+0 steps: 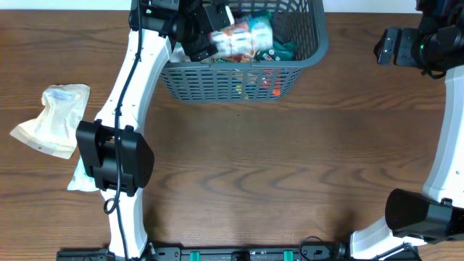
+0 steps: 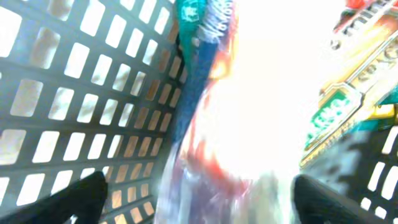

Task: Pack container
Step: 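Carry the Kleenex pack over the basket and release it inside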

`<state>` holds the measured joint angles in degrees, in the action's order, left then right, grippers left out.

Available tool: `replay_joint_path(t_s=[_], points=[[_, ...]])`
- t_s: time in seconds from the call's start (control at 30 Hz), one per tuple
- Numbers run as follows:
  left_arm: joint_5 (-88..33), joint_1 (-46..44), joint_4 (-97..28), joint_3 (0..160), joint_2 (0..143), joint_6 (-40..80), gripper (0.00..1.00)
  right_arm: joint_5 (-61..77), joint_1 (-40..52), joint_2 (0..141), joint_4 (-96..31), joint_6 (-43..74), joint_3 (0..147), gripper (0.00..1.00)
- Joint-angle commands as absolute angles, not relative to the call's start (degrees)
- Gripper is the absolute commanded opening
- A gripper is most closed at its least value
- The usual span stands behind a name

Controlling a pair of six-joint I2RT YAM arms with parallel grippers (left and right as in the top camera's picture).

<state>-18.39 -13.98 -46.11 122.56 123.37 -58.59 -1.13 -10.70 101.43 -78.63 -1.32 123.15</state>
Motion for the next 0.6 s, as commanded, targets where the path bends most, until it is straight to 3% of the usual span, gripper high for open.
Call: replay_joint_path(t_s=[0.0, 0.2, 0.57], points=[[-19.49, -13.80, -46.09, 123.13, 122.76, -57.69, 0.99, -1.50, -11.22, 101.95, -78.85, -2.24, 122.93, 0.99], [-18.17, -13.30, -42.74, 123.22, 119.46, -50.22, 0.99, -1.50, -11.22, 101.95, -78.54, -2.24, 122.93, 0.99], [0.40, -9.13, -43.53, 123.26, 102.87, -31.11, 0.99, -1.45, -11.20, 101.95, -78.87, -2.24, 122.93, 0.99]])
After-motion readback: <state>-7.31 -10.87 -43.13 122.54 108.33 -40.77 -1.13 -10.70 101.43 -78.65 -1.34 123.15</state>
